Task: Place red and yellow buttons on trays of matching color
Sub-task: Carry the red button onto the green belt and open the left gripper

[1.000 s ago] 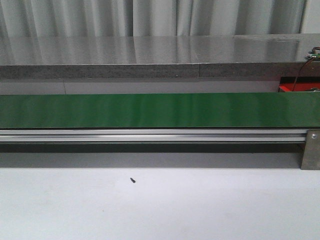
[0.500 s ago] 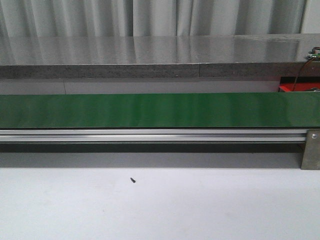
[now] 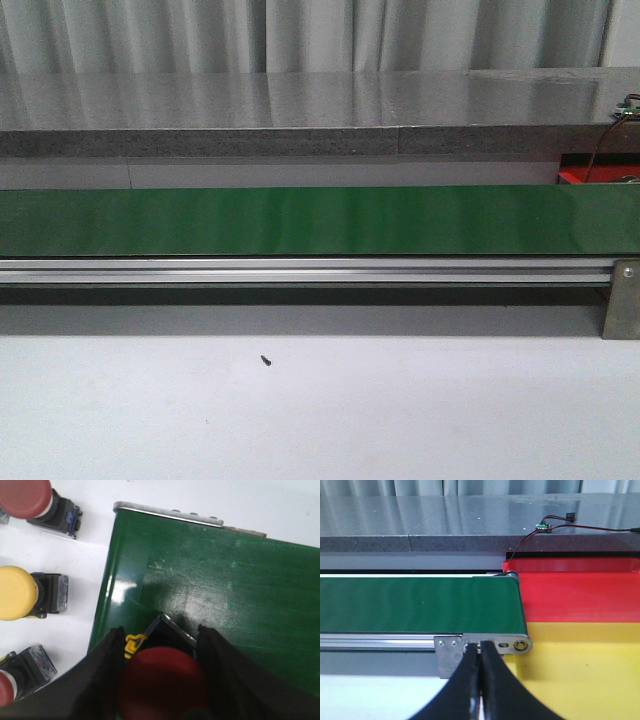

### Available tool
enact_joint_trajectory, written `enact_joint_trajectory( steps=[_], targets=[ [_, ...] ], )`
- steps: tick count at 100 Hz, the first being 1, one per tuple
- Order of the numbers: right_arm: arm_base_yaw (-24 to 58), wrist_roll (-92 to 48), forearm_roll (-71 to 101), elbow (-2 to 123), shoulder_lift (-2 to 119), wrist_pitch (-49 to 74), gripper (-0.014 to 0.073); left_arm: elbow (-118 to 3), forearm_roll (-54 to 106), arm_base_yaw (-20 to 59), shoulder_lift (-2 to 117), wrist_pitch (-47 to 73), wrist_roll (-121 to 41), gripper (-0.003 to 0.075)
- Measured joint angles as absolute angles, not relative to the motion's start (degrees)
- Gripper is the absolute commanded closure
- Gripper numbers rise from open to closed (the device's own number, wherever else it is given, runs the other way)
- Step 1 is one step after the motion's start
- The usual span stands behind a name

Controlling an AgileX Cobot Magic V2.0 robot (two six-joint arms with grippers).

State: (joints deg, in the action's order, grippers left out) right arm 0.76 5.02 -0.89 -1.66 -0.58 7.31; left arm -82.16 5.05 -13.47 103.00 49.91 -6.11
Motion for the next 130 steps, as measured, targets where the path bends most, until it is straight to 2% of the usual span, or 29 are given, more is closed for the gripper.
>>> enact_joint_trajectory(
  steps=[19,25,30,58,80,99,130],
  targets=[
    [0.8,5.0,-0.9,-1.7,-0.6,7.3,0.0664,-82.3,5.3,-12.5,103.1,50.0,-7.3,0.0166],
    [0.8,5.0,-0.9,-1.7,-0.6,7.3,0.0664,-82.7,5.6,-12.3,103.1,50.3,-7.5,0.0097],
    [0.8,5.0,-0.9,-1.7,-0.6,7.3,0.0664,-83.3,5.6,-12.3,103.1,50.7,-7.5,0.0073],
    [0.8,5.0,-0.9,-1.7,-0.6,7.3,0.0664,-89.8,7.9,-12.3,102.7,53.9,-8.1,0.0072],
    [0.8,5.0,-0.9,-1.7,-0.6,7.3,0.0664,-89.3,8.1,-14.3,96.6,53.5,-8.0,0.0073],
    [0.8,5.0,-0.9,-1.7,-0.6,7.3,0.0664,-83.6,5.2,-19.8,90.4,53.1,-6.4,0.008],
    [0.8,5.0,-0.9,-1.7,-0.6,7.3,0.0664,-72.2,-3.5,-33.8,86.7,52.2,-0.4,0.008]
  ],
)
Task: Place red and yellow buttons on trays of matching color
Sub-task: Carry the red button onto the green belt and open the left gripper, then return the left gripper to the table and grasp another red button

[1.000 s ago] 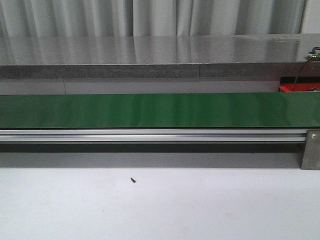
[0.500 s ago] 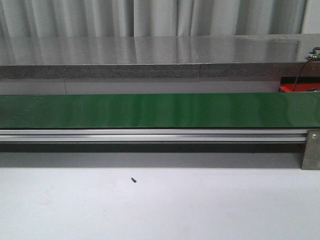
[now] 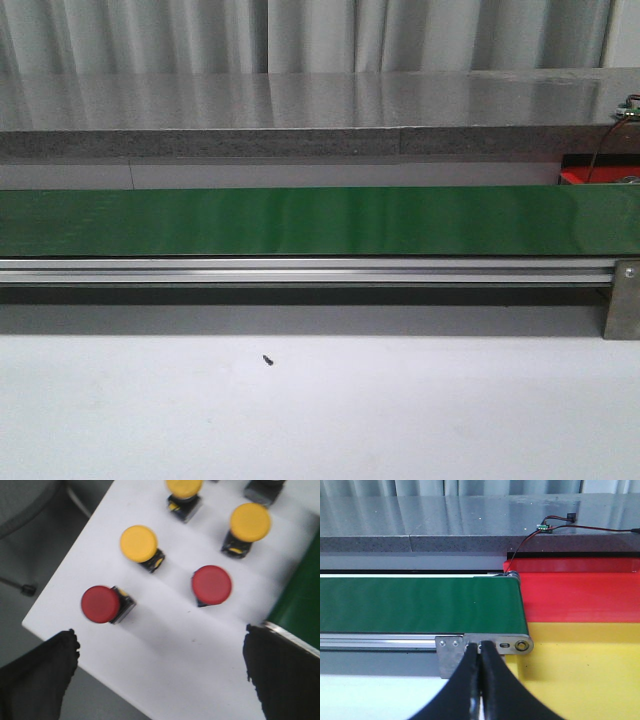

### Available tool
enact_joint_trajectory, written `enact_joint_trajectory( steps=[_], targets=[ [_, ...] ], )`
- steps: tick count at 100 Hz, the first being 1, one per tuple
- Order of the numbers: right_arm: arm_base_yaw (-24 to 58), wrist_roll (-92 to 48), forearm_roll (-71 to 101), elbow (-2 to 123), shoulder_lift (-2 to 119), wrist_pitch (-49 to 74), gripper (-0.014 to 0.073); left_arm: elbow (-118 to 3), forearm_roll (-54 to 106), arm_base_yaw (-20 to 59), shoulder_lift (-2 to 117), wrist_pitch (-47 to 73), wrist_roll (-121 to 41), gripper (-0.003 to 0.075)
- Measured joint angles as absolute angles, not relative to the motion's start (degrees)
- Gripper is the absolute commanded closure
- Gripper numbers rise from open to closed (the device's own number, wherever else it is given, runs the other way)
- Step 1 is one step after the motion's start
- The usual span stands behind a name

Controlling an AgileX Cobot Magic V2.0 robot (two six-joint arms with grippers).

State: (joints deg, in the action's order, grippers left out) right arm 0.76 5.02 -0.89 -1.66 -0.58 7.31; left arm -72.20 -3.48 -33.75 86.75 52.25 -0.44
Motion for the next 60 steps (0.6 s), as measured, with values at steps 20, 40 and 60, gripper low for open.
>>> enact_joint_trajectory(
  steps=[20,40,60],
  targets=[
    [0.8,5.0,-0.9,-1.7,-0.6,7.3,0.0664,-68.9,-4.6,-40.6,86.7,47.3,0.4,0.008],
    [0.8,5.0,-0.9,-1.7,-0.6,7.3,0.0664,-68.9,-4.9,-44.3,89.8,43.7,0.7,0.008],
    [0.8,5.0,-0.9,-1.7,-0.6,7.3,0.0664,-68.8,-4.3,-44.4,95.8,41.3,0.7,0.008]
  ],
)
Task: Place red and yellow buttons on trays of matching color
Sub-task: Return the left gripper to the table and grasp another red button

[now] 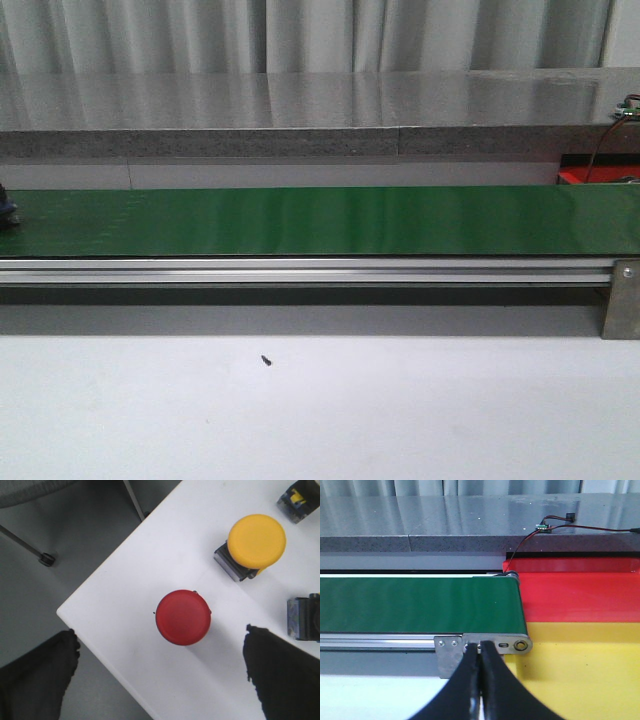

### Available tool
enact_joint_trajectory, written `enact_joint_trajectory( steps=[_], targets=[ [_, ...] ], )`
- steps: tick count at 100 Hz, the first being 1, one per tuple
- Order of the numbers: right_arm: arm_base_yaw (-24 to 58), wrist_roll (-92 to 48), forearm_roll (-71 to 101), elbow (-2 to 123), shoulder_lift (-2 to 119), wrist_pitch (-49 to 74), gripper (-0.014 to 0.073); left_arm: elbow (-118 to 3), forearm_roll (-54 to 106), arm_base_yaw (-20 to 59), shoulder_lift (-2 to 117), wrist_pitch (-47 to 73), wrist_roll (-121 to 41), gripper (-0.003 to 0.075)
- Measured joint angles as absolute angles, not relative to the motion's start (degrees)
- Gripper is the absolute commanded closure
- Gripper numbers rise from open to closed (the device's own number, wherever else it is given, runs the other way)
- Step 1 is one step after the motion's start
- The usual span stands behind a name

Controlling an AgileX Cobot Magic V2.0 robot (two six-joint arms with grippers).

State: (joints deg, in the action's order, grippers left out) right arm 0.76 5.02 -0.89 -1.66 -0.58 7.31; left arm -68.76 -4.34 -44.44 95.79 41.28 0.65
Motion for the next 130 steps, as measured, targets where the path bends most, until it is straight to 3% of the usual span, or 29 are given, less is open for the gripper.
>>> enact_joint_trajectory(
  steps=[51,62,80,97,111,130],
  targets=[
    [0.8,5.0,-0.9,-1.7,-0.6,7.3,0.0664,-68.8,-1.4,-42.9,107.2,36.6,0.0,0.0087],
    [0.8,5.0,-0.9,-1.7,-0.6,7.3,0.0664,-68.8,-1.2,-42.2,107.5,34.9,-0.4,0.0181],
    [0.8,5.0,-0.9,-1.7,-0.6,7.3,0.0664,-68.9,-1.2,-42.2,107.5,34.0,-0.4,0.0462],
    [0.8,5.0,-0.9,-1.7,-0.6,7.3,0.0664,-69.0,-1.2,-42.2,107.5,34.1,-0.4,0.0659],
    [0.8,5.0,-0.9,-1.7,-0.6,7.3,0.0664,-69.0,-1.3,-42.2,106.6,35.5,-0.4,0.0723],
    [0.8,5.0,-0.9,-1.7,-0.6,7.3,0.0664,-69.2,-0.7,-41.5,99.9,38.8,-0.4,0.0729]
  ],
)
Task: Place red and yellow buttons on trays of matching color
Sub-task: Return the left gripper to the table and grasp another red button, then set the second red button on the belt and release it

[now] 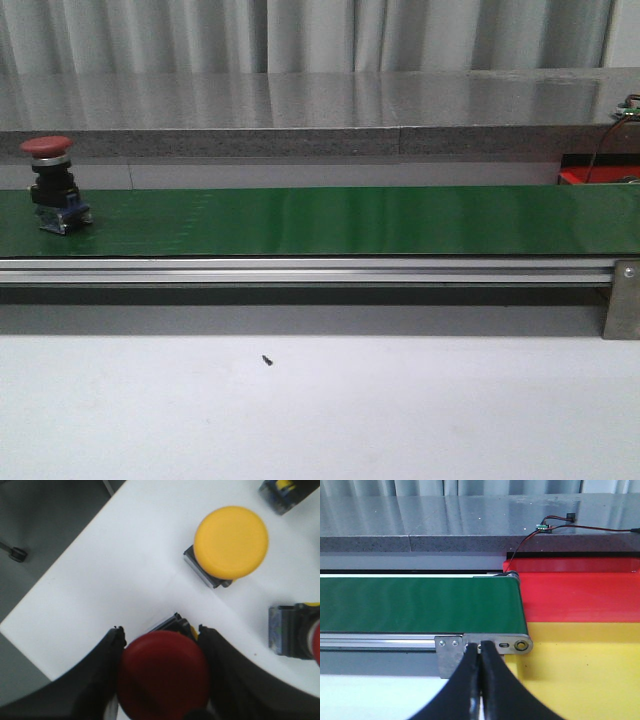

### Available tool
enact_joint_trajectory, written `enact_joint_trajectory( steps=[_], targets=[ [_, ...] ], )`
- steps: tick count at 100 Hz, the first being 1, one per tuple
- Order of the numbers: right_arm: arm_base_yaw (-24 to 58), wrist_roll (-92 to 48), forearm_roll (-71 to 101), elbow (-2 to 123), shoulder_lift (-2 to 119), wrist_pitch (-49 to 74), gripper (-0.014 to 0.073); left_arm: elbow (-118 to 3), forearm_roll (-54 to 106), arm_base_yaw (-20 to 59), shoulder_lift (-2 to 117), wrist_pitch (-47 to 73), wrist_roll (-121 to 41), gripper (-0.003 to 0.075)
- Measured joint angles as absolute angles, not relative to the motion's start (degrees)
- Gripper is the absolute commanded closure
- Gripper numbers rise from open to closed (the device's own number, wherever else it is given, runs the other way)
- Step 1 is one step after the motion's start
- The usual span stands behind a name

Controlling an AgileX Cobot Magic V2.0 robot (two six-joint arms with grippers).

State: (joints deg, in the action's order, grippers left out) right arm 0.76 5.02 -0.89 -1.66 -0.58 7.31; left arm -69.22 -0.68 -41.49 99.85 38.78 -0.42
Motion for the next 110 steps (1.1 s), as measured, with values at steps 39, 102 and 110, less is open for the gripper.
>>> enact_joint_trajectory(
  steps=[39,102,110],
  targets=[
    [0.8,5.0,-0.9,-1.7,-0.6,7.3,0.0664,-73.1,2.4,-24.2,89.5,46.0,-6.3,0.0729],
    [0.8,5.0,-0.9,-1.7,-0.6,7.3,0.0664,-75.8,2.2,-10.8,97.3,44.4,-8.4,0.0701],
    [0.8,5.0,-0.9,-1.7,-0.6,7.3,0.0664,-75.9,2.2,-10.8,98.5,44.6,-8.4,0.0635]
  ],
)
